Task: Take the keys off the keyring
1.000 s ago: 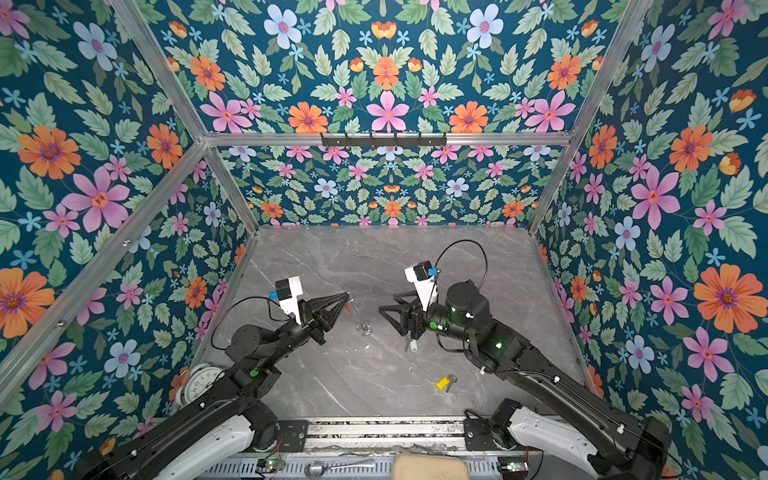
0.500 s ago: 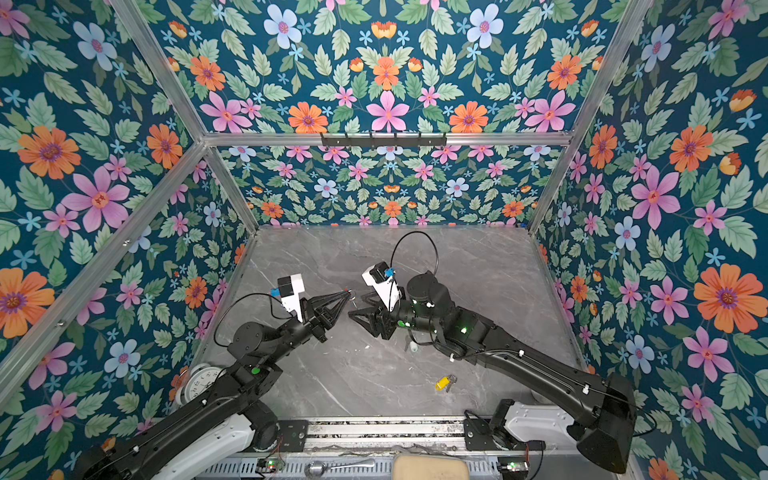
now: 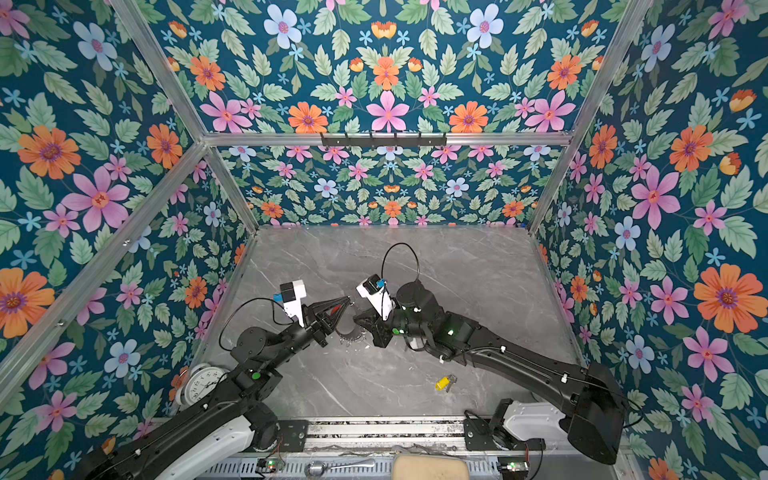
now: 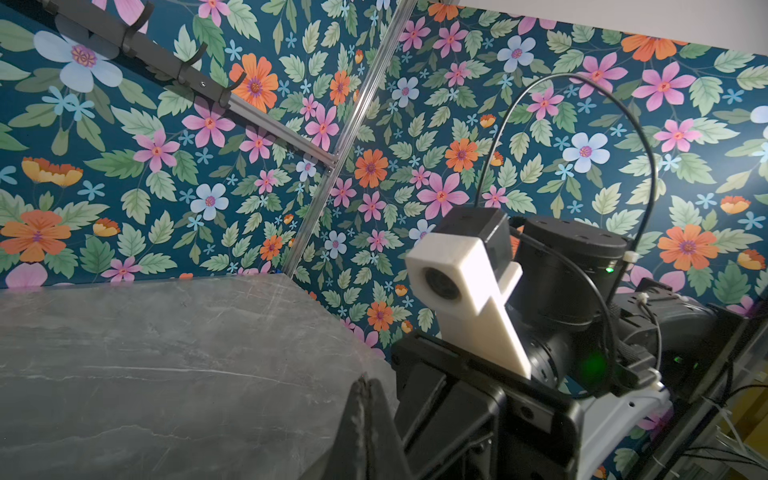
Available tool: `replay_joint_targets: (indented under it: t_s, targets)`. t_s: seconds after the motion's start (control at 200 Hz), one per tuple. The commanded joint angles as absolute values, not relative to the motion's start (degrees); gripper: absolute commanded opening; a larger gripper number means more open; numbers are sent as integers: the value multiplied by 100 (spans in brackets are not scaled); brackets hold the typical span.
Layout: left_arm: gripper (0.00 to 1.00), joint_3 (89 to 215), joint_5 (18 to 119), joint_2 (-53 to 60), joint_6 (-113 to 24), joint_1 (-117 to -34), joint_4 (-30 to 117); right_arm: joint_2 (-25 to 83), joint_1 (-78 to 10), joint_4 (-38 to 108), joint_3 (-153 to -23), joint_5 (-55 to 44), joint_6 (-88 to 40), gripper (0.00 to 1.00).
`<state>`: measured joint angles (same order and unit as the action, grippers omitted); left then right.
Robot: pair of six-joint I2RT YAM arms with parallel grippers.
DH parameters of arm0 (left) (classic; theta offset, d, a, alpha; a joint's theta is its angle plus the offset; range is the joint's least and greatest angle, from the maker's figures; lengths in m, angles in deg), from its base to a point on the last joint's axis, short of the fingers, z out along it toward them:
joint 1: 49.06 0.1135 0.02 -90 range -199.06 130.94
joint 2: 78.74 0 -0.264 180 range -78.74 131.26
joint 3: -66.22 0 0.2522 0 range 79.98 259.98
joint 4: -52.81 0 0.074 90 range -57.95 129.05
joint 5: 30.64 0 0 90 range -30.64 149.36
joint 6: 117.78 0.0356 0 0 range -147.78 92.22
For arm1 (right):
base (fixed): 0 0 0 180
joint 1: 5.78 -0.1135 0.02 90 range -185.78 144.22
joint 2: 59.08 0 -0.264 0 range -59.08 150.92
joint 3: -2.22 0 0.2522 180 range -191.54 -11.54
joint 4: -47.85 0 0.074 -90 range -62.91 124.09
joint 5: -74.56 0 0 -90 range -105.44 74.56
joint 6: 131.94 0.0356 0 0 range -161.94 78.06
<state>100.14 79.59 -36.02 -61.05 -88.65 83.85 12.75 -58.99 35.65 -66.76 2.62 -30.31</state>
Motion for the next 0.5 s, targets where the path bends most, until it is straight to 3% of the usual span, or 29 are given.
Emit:
replay_joint_targets:
  t_s: [0.0, 0.095, 0.105, 0.12, 0.36, 0.495]
  targets:
    - [23, 9975, 7730, -3700, -6196, -8870, 8307, 1341, -5791, 3766, -6584, 414, -2838, 0]
    - [63, 9949, 7409, -3932, -6152, -8870, 7936, 1454, -5601, 3847, -6455, 836, -2628, 0]
    - [89, 9949, 7379, -3949, -6137, -8870, 7892, 1456, -5580, 3859, -6439, 903, -2603, 0]
    - [98, 9960, 7339, -4000, -6113, -8868, 7834, 1490, -5541, 3881, -6422, 1007, -2567, 0]
    - [100, 10081, 6984, -4594, -5637, -8870, 7101, 2538, -4991, 4021, -6477, 2604, -2157, 0]
    - [100, 10001, 6866, -4813, -5584, -8866, 7067, 3457, -4835, 3708, -6836, 2991, -2169, 0]
